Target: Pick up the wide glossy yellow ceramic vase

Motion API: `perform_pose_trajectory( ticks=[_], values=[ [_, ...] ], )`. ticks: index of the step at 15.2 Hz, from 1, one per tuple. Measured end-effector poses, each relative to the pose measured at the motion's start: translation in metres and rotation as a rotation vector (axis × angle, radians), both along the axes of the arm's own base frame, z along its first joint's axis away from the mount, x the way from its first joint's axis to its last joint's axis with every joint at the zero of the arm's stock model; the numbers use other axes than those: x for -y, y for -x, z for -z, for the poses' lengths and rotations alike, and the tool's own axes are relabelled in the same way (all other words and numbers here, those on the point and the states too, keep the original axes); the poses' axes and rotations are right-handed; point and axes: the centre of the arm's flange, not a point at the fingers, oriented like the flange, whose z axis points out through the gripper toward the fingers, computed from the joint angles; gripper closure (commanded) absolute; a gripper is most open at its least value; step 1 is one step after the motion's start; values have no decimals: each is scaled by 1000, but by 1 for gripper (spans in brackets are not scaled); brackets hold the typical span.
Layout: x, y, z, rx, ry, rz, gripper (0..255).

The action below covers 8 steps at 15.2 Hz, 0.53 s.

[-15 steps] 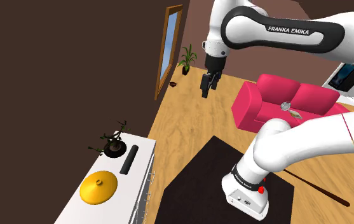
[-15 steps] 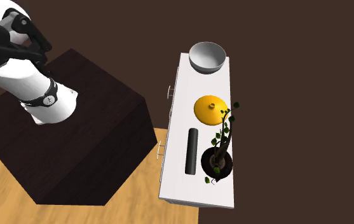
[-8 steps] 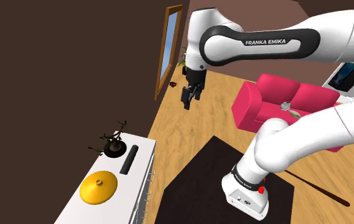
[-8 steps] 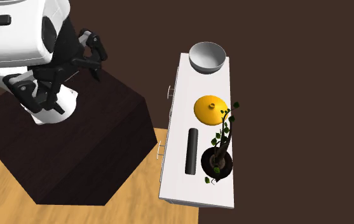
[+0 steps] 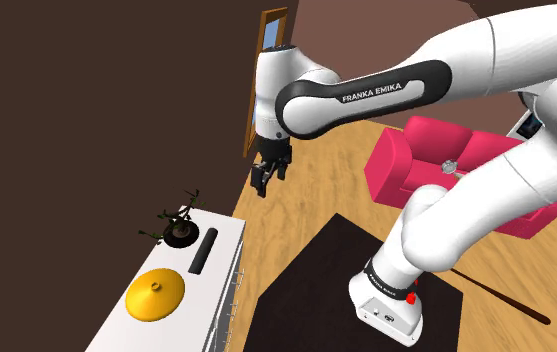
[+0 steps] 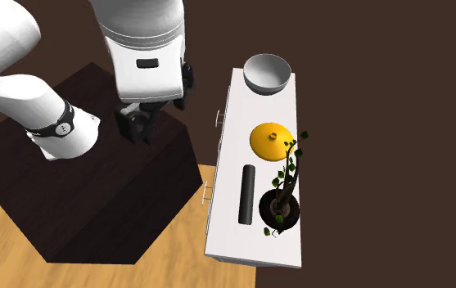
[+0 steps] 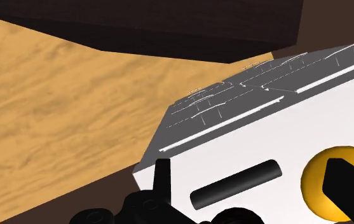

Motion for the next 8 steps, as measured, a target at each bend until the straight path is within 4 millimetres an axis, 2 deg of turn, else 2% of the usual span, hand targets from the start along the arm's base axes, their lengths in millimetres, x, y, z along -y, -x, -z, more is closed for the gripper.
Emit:
perform_pose_trajectory(
  ticks=[8],
  values=[
    [-78, -39, 66, 1, 0, -8, 0]
  ],
)
